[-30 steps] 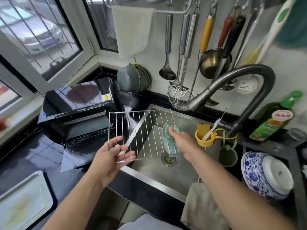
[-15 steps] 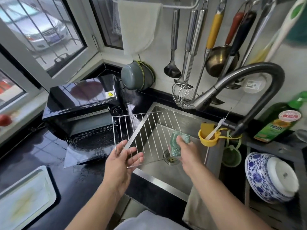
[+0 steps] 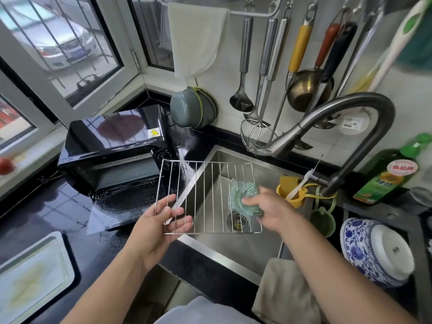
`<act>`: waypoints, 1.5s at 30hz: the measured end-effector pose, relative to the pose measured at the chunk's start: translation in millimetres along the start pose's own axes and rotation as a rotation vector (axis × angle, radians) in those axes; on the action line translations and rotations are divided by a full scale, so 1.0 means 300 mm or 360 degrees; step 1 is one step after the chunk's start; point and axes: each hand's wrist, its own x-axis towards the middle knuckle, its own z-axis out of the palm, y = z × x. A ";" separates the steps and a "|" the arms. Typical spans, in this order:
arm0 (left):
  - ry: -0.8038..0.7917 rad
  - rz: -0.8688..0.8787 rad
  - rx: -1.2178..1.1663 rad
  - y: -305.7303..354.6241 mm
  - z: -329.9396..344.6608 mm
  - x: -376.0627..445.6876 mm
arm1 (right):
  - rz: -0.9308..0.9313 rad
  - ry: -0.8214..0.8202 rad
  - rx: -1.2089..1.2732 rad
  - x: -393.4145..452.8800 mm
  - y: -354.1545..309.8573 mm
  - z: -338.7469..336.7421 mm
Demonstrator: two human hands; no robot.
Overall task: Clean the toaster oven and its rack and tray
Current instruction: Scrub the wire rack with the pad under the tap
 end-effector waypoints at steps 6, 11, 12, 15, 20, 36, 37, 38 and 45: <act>-0.0100 -0.0090 0.0099 0.007 -0.006 -0.022 | -0.0093 0.0506 -0.0517 0.025 0.024 0.028; -0.0169 -0.0106 0.0254 0.043 -0.020 -0.021 | -0.0012 0.0195 0.0139 0.018 -0.019 -0.009; -0.0191 -0.0123 0.0272 0.045 -0.025 -0.023 | -0.0031 0.0101 0.0270 0.014 -0.023 -0.028; -0.0224 -0.0160 0.0282 0.040 -0.027 -0.029 | -0.0076 0.0245 0.0077 0.046 -0.006 -0.059; -0.0219 -0.0234 0.0318 0.060 -0.028 0.000 | -0.0084 0.0425 -0.0292 0.067 -0.007 -0.063; -0.0010 -0.0081 0.0163 0.256 -0.001 0.158 | -0.0173 0.0050 -0.0040 0.023 0.032 0.014; 0.0069 -0.0022 0.0053 0.221 -0.005 0.157 | -0.0143 0.0123 0.0160 0.026 0.039 0.021; 0.0080 0.0010 0.0002 0.168 -0.005 0.140 | -0.0116 0.0200 0.0294 0.027 0.048 0.030; 0.0078 0.0032 -0.0468 -0.157 0.087 0.006 | 0.0018 0.0277 0.0268 0.005 0.169 0.189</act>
